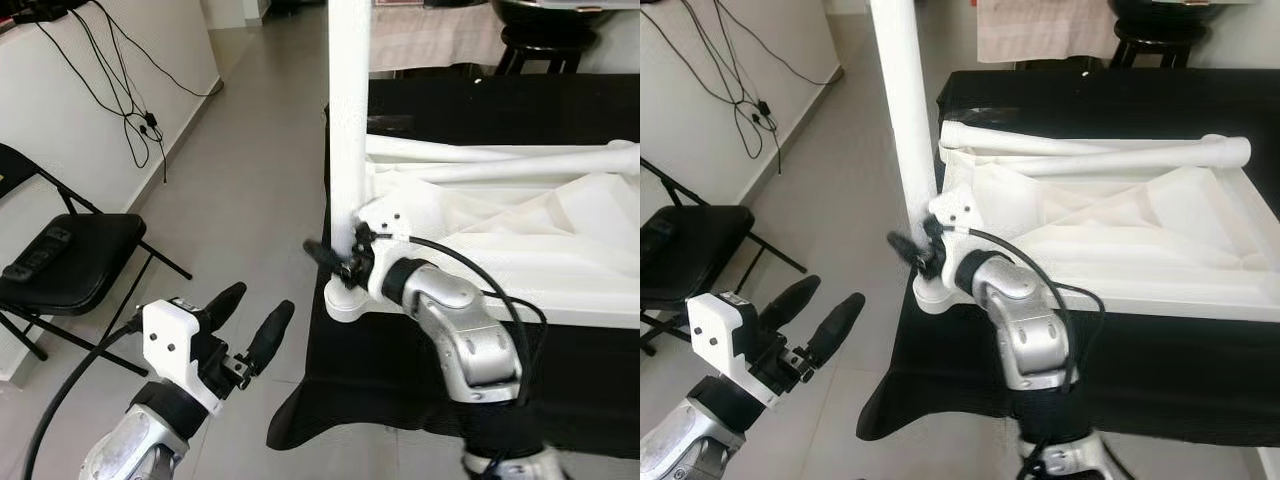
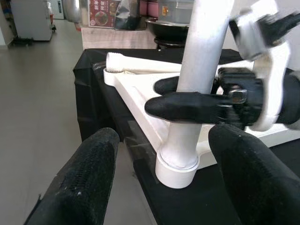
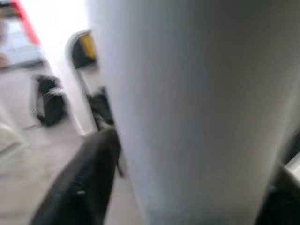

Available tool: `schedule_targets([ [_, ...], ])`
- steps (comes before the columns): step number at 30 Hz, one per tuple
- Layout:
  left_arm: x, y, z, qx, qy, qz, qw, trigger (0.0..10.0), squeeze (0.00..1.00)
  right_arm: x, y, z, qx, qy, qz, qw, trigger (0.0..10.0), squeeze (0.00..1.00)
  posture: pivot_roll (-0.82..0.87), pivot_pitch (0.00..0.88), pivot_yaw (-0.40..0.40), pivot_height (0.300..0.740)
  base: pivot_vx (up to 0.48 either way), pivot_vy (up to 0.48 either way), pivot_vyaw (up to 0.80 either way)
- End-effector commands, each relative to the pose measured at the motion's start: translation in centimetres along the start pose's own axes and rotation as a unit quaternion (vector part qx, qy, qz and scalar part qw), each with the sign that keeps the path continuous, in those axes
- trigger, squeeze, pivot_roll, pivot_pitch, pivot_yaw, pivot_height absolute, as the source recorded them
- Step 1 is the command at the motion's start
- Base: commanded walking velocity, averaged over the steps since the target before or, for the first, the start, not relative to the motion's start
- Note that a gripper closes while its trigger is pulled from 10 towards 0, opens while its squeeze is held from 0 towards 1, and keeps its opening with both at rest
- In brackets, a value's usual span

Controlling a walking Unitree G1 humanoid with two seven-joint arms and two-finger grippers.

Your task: Building children table

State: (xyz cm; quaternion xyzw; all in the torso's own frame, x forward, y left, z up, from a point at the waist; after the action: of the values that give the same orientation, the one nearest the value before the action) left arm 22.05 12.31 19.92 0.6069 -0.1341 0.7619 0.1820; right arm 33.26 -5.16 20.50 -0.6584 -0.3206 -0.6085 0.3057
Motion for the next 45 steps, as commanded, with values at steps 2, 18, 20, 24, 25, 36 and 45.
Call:
schedule_targets([
  [2, -0.1, 0.0, -0.2, 0.003, -0.003, 0.000, 1.000, 10.0, 0.00, 1.7, -2.7, 0.2, 0.154, 0.016, -0.034, 0.987, 10.0, 1.00, -0.01, 0.160, 0.040, 0.740, 0.000, 0.000, 0.00],
  [18, 0.5, 0.8, -1.0, 0.002, -0.007, -0.004, 1.000, 10.0, 0.00, 3.8, -1.2, 1.8, 0.324, -0.008, -0.068, 0.944, 0.0, 0.00, 0.05, 0.218, 0.038, 0.740, 0.000, 0.000, 0.00],
  [20, 0.5, 0.9, -1.0, 0.001, -0.008, -0.004, 1.000, 10.0, 0.00, 4.1, -1.0, 1.7, 0.334, -0.007, -0.072, 0.940, 0.0, 0.00, 0.05, 0.222, 0.037, 0.740, 0.000, 0.000, 0.00],
  [24, 0.5, 1.0, -1.0, 0.002, -0.009, -0.005, 1.000, 10.0, 0.00, 4.5, -0.7, 1.4, 0.355, -0.005, -0.081, 0.931, 0.0, 0.00, 0.05, 0.225, 0.036, 0.740, 0.000, 0.000, 0.00],
  [25, 0.5, 1.0, -1.0, 0.002, -0.009, -0.005, 1.000, 10.0, 0.00, 4.5, -0.7, 1.4, 0.355, -0.005, -0.081, 0.931, 0.0, 0.00, 0.05, 0.225, 0.036, 0.740, 0.000, 0.000, 0.00],
  [36, 0.4, 1.1, -1.0, 0.004, -0.010, -0.005, 1.000, 10.0, 0.00, 3.3, 1.2, 0.0, 0.257, 0.012, -0.090, 0.962, 0.0, 0.00, 0.02, 0.203, 0.021, 0.740, 0.000, 0.000, 0.00],
  [45, 0.0, 0.3, -0.9, 0.007, -0.011, 0.001, 1.000, 10.0, 0.00, -1.1, 0.9, -1.9, -0.161, 0.037, 0.014, 0.986, 0.0, 0.00, -0.01, 0.157, 0.037, 0.740, 0.000, 0.000, 0.00],
])
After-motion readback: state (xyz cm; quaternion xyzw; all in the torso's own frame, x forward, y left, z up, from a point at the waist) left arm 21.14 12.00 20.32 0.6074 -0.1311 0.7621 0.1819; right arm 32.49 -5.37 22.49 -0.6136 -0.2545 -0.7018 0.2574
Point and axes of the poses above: a point about 5 cm out from each wrist's last joint towards the gripper, its own z axis pointing out of the wrist towards the gripper, its own x axis along the axis of the wrist's last joint, y = z × x, the point moved 4 cm from there along z, pointing out of the wrist towards the gripper, and after that the axes turned 5 degrees about z, right-handed, at the moved point
